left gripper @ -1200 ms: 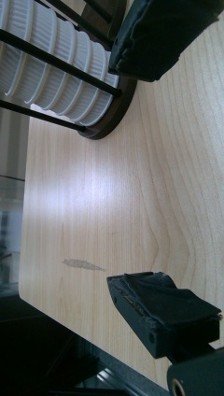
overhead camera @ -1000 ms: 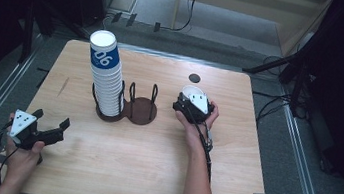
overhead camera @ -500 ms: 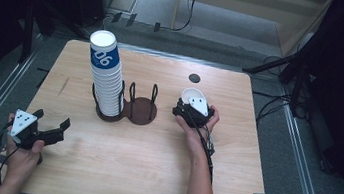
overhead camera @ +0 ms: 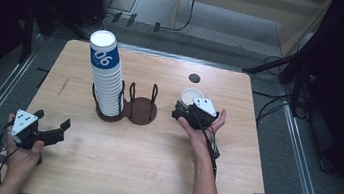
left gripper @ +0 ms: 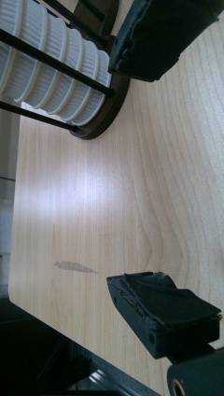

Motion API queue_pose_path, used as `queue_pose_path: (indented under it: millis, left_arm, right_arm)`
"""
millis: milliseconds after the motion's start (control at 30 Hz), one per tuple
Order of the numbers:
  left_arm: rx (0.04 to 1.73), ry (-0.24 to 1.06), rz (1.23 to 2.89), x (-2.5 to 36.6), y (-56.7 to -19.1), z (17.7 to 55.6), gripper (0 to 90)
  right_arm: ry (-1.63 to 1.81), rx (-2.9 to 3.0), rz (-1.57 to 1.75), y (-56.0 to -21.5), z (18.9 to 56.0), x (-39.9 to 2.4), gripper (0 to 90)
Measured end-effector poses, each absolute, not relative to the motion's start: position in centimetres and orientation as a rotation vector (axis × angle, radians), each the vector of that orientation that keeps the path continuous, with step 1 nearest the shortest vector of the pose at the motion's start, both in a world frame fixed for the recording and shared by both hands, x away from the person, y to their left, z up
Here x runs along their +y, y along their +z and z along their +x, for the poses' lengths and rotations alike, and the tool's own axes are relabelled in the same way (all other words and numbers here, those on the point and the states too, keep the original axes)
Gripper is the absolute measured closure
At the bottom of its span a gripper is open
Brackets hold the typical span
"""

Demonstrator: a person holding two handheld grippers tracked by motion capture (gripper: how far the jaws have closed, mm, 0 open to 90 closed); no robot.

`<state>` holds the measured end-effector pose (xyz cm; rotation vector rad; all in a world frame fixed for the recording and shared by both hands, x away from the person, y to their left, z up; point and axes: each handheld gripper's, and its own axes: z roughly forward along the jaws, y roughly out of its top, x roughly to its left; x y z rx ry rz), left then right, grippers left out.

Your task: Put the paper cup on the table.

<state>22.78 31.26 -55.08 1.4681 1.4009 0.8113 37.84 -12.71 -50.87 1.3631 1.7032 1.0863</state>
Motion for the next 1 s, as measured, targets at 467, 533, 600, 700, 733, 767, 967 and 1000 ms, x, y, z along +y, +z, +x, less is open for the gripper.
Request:
queue_pose_path:
  millis: [467, 533, 600, 700, 733, 767, 967, 1000]
  left_arm:
    - [1.412, 0.813, 1.478, 31.2, -55.1, 22.8, 2.5]
    - [1.413, 0.815, 1.478, 31.2, -55.1, 22.8, 2.5]
    - [1.414, 0.816, 1.478, 31.1, -55.1, 22.8, 2.5]
    - [1.414, 0.816, 1.478, 31.1, -55.1, 22.8, 2.5]
    - [1.414, 0.816, 1.478, 31.1, -55.1, 22.8, 2.5]
    - [1.415, 0.816, 1.478, 31.1, -55.1, 22.8, 2.5]
    - [1.417, 0.817, 1.479, 31.1, -55.1, 22.8, 2.5]
    - [1.418, 0.817, 1.479, 31.1, -55.1, 22.8, 2.5]
  right_arm:
    - [1.098, 1.671, 1.296, -49.3, 34.0, -14.8, 0.0]
    - [1.104, 1.667, 1.292, -49.0, 33.5, -15.2, 0.0]
    - [1.106, 1.658, 1.287, -48.7, 33.0, -15.6, 0.0]
    - [1.106, 1.648, 1.282, -48.4, 32.2, -16.2, 0.0]
    - [1.108, 1.644, 1.279, -48.3, 32.0, -16.4, 0.0]
    - [1.109, 1.645, 1.275, -48.2, 31.8, -16.6, 0.0]
    - [1.117, 1.627, 1.282, -47.6, 30.5, -17.6, 0.0]
    - [1.122, 1.624, 1.28, -47.4, 30.2, -17.8, 0.0]
